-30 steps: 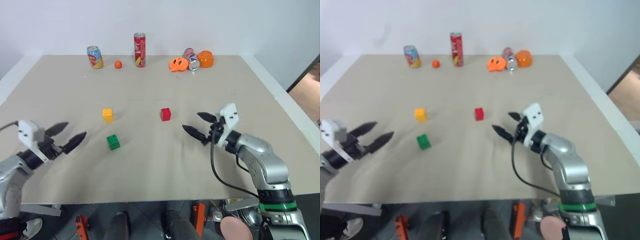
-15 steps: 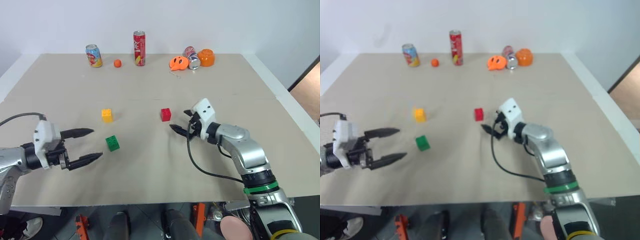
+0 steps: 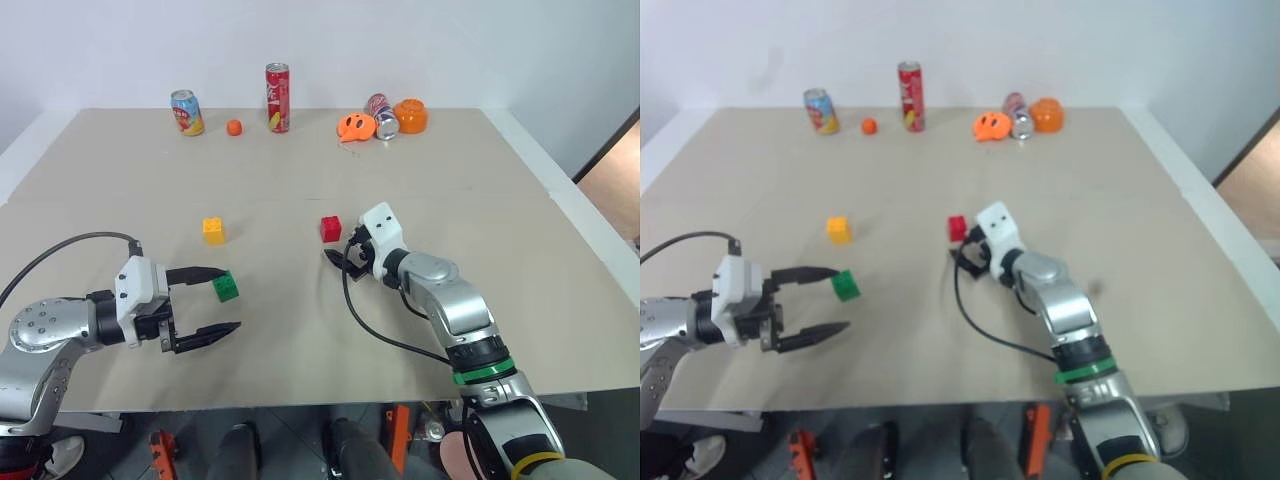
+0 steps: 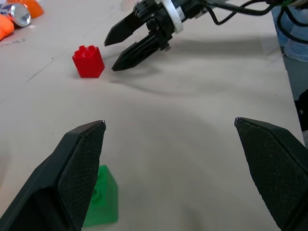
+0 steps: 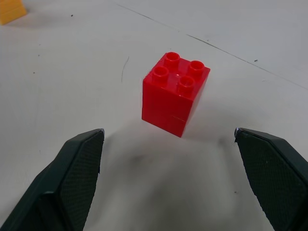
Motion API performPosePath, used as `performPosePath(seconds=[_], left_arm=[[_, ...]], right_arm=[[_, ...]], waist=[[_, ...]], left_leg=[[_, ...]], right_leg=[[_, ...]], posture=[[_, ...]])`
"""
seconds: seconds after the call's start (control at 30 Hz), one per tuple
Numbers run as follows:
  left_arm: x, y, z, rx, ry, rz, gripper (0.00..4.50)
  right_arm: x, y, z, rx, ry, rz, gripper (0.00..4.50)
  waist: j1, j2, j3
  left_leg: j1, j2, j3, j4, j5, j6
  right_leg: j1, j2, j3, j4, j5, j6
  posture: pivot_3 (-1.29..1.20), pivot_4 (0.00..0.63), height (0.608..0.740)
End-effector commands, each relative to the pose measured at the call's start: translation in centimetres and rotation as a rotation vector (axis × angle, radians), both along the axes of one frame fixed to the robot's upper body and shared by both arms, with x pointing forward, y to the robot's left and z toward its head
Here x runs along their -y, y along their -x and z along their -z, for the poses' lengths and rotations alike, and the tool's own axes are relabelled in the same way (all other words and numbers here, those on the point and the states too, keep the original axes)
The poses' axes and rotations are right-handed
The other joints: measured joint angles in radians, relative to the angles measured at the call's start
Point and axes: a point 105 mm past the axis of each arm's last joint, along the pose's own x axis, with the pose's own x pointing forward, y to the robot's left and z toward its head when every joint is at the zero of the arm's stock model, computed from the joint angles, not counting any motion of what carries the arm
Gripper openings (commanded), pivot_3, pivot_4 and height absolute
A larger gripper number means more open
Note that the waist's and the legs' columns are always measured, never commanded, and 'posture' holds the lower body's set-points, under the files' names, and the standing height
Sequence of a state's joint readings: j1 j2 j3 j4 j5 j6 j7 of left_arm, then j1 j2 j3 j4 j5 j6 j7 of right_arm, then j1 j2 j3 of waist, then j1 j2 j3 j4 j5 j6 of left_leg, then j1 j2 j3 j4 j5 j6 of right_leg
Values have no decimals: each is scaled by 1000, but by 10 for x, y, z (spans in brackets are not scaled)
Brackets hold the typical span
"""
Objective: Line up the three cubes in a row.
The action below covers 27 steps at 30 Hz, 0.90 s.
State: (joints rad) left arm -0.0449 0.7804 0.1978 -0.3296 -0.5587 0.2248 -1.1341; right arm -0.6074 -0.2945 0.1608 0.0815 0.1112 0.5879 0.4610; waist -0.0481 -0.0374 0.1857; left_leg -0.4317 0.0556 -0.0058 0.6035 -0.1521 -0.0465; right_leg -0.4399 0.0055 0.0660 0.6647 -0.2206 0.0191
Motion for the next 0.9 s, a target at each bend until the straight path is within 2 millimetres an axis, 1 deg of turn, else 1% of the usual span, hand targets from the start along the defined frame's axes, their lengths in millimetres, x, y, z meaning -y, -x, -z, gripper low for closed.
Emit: performPosePath(seconds=[0.03, 0.17, 0.5, 0.6, 0.9], left_arm=[[7, 4, -11, 37, 11, 31, 4451], [8, 5, -10, 38, 8, 40, 4451], [12, 6, -5, 31, 17, 47, 4451], [12, 6, -5, 34, 22, 44, 4451], [12, 7, -6, 38, 29, 28, 4451]], right_arm=[[-5, -6, -15, 50, -11, 9, 4500], [-10, -9, -17, 51, -28, 14, 4500], [-16, -18, -14, 57, -17, 33, 4500], [-19, -21, -13, 78, 17, 32, 4500], [-31, -32, -9, 74, 14, 45, 4500]], waist=[[0, 0, 0], [0, 0, 0], [-1, 0, 0], [-1, 0, 0], [-1, 0, 0]], left_leg=[[0, 0, 0, 0, 0, 0], [1, 3, 0, 0, 0, 0], [1, 5, 1, 0, 0, 0], [1, 5, 1, 0, 0, 0], [1, 5, 1, 0, 0, 0]], right_leg=[[0, 0, 0, 0, 0, 0], [0, 3, 1, 0, 1, -1], [0, 5, 2, 0, 2, -3], [0, 5, 2, 0, 2, -3], [0, 5, 2, 0, 3, -3]], posture=[[0, 150, 740], [0, 150, 740], [0, 150, 740], [0, 150, 740], [0, 150, 740]])
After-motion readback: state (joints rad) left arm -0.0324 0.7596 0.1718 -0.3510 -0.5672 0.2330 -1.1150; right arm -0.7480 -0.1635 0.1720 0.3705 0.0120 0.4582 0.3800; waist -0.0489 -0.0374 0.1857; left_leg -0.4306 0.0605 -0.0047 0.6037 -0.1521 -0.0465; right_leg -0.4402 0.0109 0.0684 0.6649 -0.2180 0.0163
